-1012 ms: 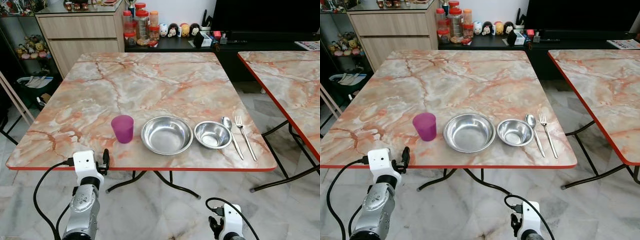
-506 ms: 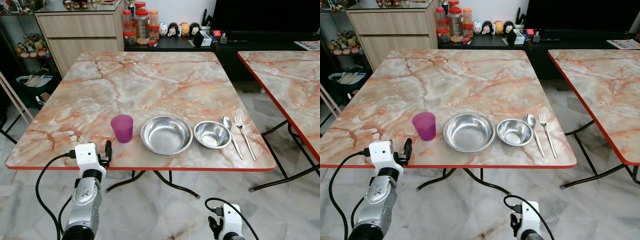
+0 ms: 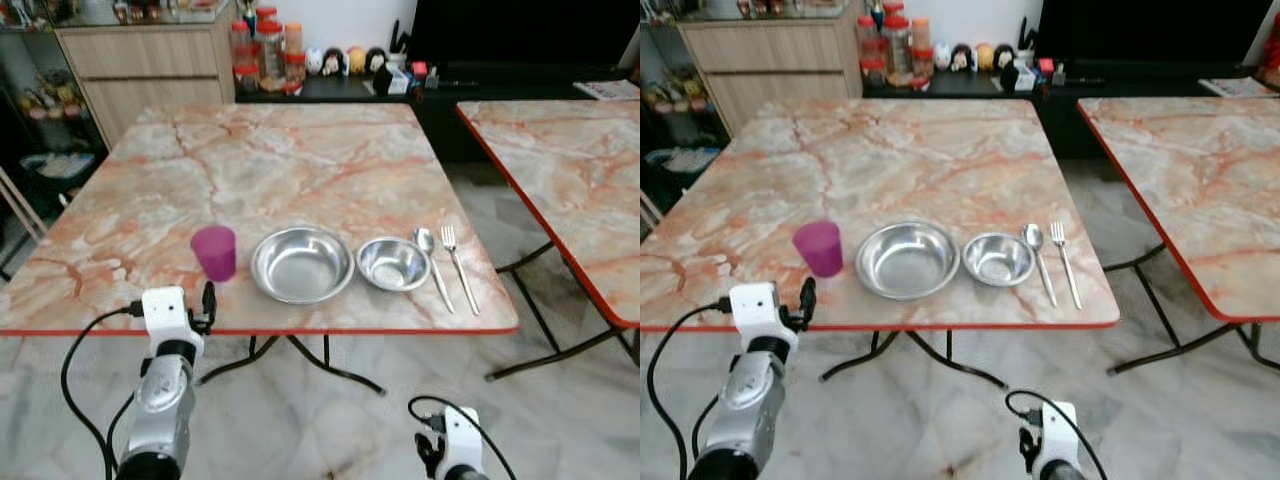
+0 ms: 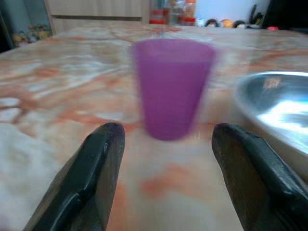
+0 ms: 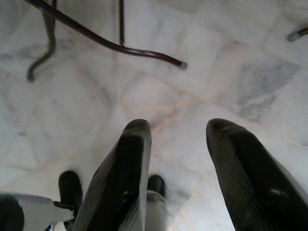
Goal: Setting the table
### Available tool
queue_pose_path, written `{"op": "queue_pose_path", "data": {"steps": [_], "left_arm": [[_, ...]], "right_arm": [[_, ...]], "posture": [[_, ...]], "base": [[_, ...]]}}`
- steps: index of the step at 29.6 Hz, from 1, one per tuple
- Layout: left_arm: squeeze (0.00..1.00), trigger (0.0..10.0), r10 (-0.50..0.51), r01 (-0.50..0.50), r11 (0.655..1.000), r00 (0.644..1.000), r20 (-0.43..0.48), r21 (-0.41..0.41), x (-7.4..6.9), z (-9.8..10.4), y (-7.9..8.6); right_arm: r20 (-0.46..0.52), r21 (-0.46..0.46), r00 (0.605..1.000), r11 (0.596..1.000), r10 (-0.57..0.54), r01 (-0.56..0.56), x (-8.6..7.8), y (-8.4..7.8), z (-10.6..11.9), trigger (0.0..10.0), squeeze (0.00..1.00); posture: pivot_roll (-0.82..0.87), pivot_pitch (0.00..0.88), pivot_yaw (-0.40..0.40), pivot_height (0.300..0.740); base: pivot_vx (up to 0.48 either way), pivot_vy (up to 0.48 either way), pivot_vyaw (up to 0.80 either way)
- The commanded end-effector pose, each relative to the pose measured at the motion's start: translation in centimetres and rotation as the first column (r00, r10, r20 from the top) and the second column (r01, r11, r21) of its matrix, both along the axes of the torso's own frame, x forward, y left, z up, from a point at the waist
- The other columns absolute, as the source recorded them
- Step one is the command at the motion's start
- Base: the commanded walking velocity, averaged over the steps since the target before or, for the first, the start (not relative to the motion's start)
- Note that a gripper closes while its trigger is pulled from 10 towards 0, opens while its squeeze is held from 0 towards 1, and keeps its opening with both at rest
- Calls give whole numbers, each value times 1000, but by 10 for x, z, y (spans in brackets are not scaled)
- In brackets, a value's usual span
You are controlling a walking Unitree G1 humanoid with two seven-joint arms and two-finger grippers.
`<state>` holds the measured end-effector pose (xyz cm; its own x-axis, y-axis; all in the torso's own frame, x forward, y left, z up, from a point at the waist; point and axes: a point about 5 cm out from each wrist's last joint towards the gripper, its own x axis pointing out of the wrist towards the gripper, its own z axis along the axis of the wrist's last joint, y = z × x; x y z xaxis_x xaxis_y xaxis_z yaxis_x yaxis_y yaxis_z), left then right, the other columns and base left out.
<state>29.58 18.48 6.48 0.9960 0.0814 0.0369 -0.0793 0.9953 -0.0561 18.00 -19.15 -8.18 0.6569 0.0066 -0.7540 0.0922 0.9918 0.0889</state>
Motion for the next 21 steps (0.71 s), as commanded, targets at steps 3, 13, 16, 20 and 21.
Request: {"op": "queue_pose_path", "data": {"steps": [3,13,16,20,21], "left_arm": [[0,10000,5,-5,1000,1000,6,24,2,2,6],[0,10000,10,-10,1000,1000,-12,4,2,1,6],[0,10000,4,-4,999,1000,-24,-34,4,0,6],[0,10000,12,-20,988,999,-51,-155,13,6,7],[0,10000,14,-22,985,999,-50,-171,14,8,7]], "right_arm": [[8,4,1000,1000,4,-4,3,3,1,10000,0],[8,4,1000,1000,8,-8,3,4,1,10000,0],[6,4,1000,1000,10,-10,2,4,1,10000,0],[5,4,1000,1000,12,-12,2,4,0,10000,0],[5,4,1000,1000,13,-13,2,4,0,10000,0]], "posture": [[43,0,-19,740],[42,0,-19,740],[45,0,-22,740],[46,0,-24,740],[45,0,-24,740]], "base": [[0,-305,0],[0,-154,0],[0,0,0],[0,0,0],[0,0,0]]}}
